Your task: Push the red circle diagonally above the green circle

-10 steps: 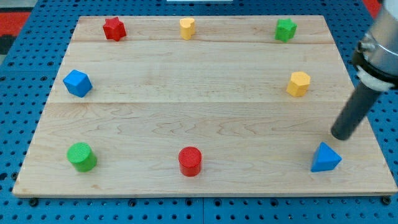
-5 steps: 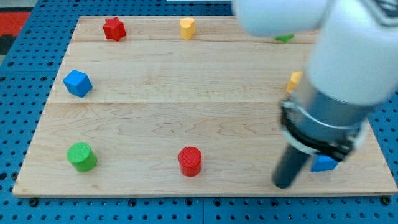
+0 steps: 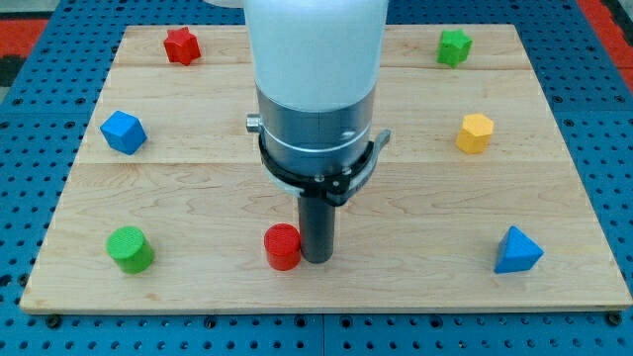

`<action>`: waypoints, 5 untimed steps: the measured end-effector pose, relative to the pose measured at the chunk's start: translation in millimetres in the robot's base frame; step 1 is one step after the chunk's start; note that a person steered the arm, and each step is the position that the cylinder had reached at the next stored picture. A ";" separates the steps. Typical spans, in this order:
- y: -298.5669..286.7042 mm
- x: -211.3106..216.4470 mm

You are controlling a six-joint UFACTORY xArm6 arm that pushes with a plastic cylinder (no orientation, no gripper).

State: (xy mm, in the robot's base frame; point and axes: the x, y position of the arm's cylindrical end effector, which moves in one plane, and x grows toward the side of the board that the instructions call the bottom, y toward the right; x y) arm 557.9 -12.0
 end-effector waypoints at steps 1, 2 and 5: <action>-82.4 8.2; -95.7 8.3; -133.9 -42.9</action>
State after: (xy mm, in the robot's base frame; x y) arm 515.0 -145.9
